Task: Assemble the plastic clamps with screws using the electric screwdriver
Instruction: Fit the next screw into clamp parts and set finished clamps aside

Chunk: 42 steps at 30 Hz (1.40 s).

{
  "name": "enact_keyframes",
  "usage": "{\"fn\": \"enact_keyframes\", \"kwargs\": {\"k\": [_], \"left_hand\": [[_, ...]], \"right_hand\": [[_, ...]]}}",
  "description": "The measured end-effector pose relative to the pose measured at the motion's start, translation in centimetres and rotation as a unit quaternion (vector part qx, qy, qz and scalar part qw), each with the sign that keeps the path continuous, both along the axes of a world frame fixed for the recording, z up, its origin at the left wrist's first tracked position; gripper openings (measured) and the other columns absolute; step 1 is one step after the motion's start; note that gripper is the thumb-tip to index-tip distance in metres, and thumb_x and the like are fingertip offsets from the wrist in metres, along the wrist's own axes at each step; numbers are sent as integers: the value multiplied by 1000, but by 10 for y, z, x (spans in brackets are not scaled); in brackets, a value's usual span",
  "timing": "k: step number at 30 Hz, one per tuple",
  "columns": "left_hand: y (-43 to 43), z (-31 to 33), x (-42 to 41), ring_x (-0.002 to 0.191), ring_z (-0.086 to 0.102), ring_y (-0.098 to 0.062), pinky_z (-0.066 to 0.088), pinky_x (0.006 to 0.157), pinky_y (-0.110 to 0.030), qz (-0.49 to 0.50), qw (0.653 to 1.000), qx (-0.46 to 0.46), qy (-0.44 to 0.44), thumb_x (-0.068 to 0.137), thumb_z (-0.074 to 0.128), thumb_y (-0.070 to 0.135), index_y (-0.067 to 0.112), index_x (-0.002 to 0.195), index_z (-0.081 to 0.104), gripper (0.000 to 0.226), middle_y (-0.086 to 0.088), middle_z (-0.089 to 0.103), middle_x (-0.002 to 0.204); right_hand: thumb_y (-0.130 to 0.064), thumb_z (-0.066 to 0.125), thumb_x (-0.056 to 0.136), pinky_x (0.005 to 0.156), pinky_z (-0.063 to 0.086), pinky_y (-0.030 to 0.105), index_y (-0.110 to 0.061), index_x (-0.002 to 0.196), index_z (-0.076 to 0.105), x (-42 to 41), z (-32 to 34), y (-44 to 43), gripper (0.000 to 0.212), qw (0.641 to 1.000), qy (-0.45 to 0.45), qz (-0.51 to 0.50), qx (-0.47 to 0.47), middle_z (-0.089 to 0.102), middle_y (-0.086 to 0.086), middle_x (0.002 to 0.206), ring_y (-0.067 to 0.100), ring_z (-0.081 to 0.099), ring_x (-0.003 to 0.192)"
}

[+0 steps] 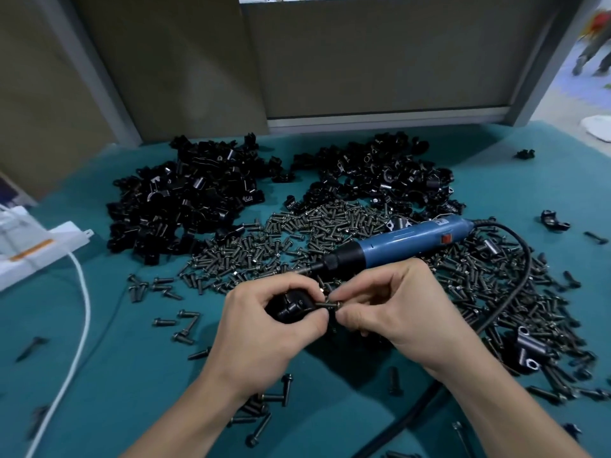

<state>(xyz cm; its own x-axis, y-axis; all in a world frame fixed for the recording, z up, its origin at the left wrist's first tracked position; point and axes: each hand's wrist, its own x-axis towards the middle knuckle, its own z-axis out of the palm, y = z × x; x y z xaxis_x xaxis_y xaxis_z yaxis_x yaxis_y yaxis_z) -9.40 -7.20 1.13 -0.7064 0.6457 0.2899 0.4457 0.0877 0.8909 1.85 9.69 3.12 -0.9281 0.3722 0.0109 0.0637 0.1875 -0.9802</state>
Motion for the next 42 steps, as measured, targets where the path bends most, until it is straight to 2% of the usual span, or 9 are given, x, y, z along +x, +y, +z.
{"fn": "enact_keyframes", "kwargs": {"k": [5, 10, 13, 19, 28, 32, 36, 39, 42], "left_hand": [[2, 1, 2, 67, 69, -17, 54, 57, -28, 1, 999, 28, -33, 68, 78, 33, 28, 79, 76, 12, 1, 75, 79], [1, 2, 1, 72, 71, -6, 55, 63, -16, 23, 999, -5, -36, 71, 92, 10, 39, 86, 80, 35, 11, 77, 84], [2, 2, 2, 75, 73, -4, 54, 64, -13, 35, 998, -18, -43, 69, 93, 7, 44, 89, 80, 43, 15, 78, 85], [1, 5, 3, 85, 78, -10, 63, 75, -28, -17, 997, -8, -69, 75, 92, 9, 40, 96, 84, 38, 11, 81, 90], [1, 3, -2, 86, 77, -8, 59, 76, -20, -47, 995, 4, -92, 75, 93, 9, 35, 98, 84, 36, 9, 81, 92], [0, 1, -1, 81, 78, -14, 63, 73, -27, -58, 992, -18, -113, 78, 91, 10, 37, 97, 84, 34, 5, 81, 89], [-1, 2, 0, 83, 78, -17, 64, 74, -39, -70, 993, -41, -91, 79, 88, 17, 42, 99, 83, 33, 8, 81, 90], [-2, 1, 0, 78, 77, -19, 62, 69, -46, -57, 994, -65, -64, 75, 84, 27, 47, 96, 82, 29, 9, 80, 86], [-2, 1, -2, 75, 76, -12, 62, 66, -43, -52, 994, -78, -47, 74, 82, 29, 52, 97, 80, 33, 15, 79, 85]], "right_hand": [[2, 88, 74, 56, 55, 24, -22, 81, 84, -2, -2, -6, 25, 997, 33, -9, -68, 77, 11, 72, 17, 71, 59], [-17, 86, 67, 54, 54, 23, -17, 80, 84, -2, 2, -7, 13, 988, 110, -58, -96, 74, 14, 66, 19, 68, 56], [-23, 90, 72, 51, 53, 26, -22, 82, 84, -1, 3, -7, 12, 990, 116, -70, -38, 74, 11, 66, 21, 67, 55], [-28, 86, 74, 53, 49, 17, -30, 82, 84, -1, -2, -14, 8, 992, 107, -50, 32, 74, -3, 66, 9, 67, 55], [-28, 85, 73, 56, 53, 26, -31, 81, 83, 2, 1, -13, 9, 991, 100, -52, 70, 75, -2, 67, 13, 69, 58], [-26, 85, 76, 61, 58, 25, -33, 85, 83, 4, 2, -14, 11, 984, 97, -53, 138, 77, -12, 74, 12, 74, 68], [-25, 77, 86, 58, 51, 17, -27, 80, 81, 1, 0, -21, 7, 980, 77, -26, 183, 73, -15, 71, 7, 69, 65], [-37, 62, 98, 49, 35, 16, -25, 68, 67, -4, -4, -25, 33, 968, 37, -14, 246, 59, -7, 58, 7, 51, 52], [-48, 50, 103, 49, 31, 21, -27, 62, 57, -7, -5, -29, 46, 969, -12, -3, 246, 48, -8, 52, 8, 44, 51]]}}
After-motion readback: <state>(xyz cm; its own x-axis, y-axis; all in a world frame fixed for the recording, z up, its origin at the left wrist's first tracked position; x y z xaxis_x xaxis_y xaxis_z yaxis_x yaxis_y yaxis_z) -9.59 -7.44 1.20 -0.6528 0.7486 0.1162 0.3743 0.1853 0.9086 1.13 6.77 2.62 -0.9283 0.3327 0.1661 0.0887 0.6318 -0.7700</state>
